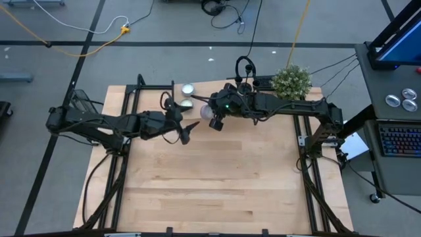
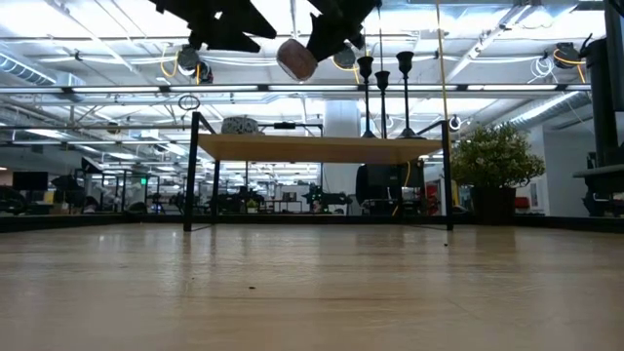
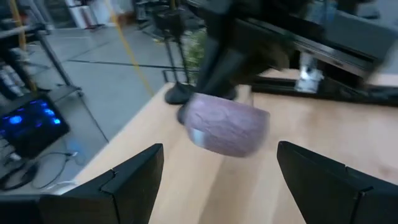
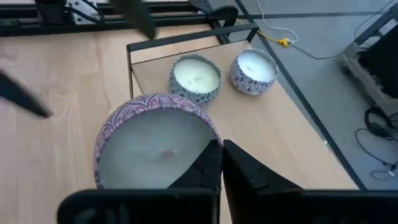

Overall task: Pick & Place candle stick holders
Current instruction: Put the pink and blue scented candle on the shelf

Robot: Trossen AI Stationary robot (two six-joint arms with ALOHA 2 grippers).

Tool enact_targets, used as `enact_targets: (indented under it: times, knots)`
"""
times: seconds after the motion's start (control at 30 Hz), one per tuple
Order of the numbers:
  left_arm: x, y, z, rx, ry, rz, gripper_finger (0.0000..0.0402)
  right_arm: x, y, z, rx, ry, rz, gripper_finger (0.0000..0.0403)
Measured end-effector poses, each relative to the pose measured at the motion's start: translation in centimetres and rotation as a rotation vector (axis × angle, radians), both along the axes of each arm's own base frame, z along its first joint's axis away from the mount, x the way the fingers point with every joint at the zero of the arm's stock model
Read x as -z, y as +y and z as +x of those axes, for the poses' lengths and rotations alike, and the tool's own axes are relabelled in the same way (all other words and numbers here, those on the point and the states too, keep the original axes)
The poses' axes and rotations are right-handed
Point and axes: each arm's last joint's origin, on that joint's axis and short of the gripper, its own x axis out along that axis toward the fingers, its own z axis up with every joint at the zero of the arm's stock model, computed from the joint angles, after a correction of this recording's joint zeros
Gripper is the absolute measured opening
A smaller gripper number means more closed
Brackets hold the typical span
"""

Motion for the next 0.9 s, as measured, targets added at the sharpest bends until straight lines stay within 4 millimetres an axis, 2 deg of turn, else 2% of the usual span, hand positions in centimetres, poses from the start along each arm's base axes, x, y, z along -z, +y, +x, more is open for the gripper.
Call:
enact_targets:
  times: [0.1, 0.33, 0.43, 0.73, 0.9]
  knots:
    - [0.1, 0.7, 0.2, -0.052, -0.042, -0.069, 0.0322, 0.1, 0.0, 0.0, -0.009, 0.004, 0.018, 0.0000]
    - [0.1, 2.1, 0.2, -0.028, -0.223, -0.514, 0.0322, -0.3, 0.0, 0.2, 0.006, -0.015, -0.047, 0.0000]
    - [0.0, 2.3, 0.3, 0.004, -0.261, -0.644, 0.0321, -0.6, 0.1, 0.4, -0.010, -0.045, -0.065, 0.0000]
    - [-0.7, 3.1, 0.3, -0.013, -0.407, -0.807, 0.0321, -0.8, 0.6, 0.7, -0.038, -0.071, -0.087, 0.0000]
    - [-0.7, 3.5, 0.3, -0.029, -0.432, -0.865, 0.0321, -0.9, 0.8, 0.7, -0.049, -0.068, -0.093, 0.0000]
